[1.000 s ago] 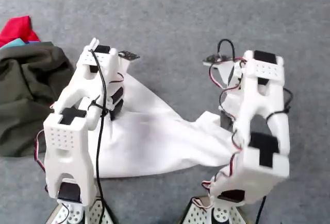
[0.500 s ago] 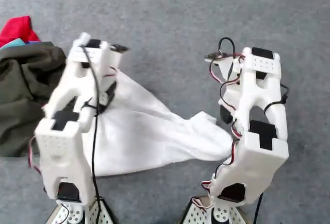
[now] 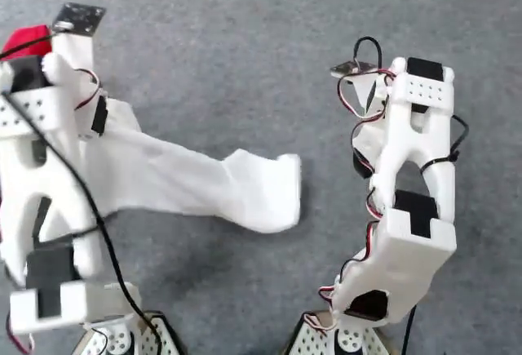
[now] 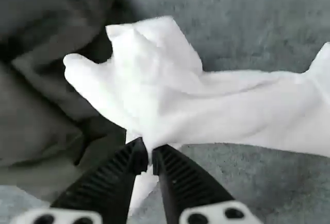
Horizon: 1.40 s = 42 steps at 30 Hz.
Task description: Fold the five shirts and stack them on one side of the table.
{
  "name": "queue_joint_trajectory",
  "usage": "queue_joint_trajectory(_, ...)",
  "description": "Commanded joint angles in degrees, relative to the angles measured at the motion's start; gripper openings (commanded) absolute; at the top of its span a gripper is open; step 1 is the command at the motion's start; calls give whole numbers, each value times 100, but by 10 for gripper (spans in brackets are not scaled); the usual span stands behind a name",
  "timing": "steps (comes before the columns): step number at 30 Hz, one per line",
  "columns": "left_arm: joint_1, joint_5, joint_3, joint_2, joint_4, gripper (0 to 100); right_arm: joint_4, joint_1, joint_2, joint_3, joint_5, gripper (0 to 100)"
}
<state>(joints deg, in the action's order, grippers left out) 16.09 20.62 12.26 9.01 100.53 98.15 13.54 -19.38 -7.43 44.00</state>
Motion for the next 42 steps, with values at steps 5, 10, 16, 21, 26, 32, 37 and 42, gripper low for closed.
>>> queue_joint_trajectory(5,356,-44,-400,1204,26,30,281,-273,576,-207,-176,15)
queue_joint_trajectory(10,734,-44,-1138,1292,0,30,255,-1029,963,198,-563,15)
queue_joint_trajectory(16,743,-88,-2484,1398,-879,30,-123,-2145,567,444,-1556,15)
queue_joint_trajectory(21,752,-360,-2976,1574,-1204,33,62,-2532,119,136,-1846,15)
queue_joint_trajectory(26,743,-360,-3222,1644,-1222,33,264,-2541,-13,-101,-2444,15)
queue_joint_trajectory(32,778,-360,-3380,1662,-1204,33,273,-2664,-22,-84,-2479,15)
queue_joint_trajectory(37,778,-360,-3380,1662,-1213,33,246,-2725,31,-92,-2479,15)
queue_joint_trajectory(42,769,-360,-3371,1644,-1240,33,246,-2725,-189,-48,-3736,56)
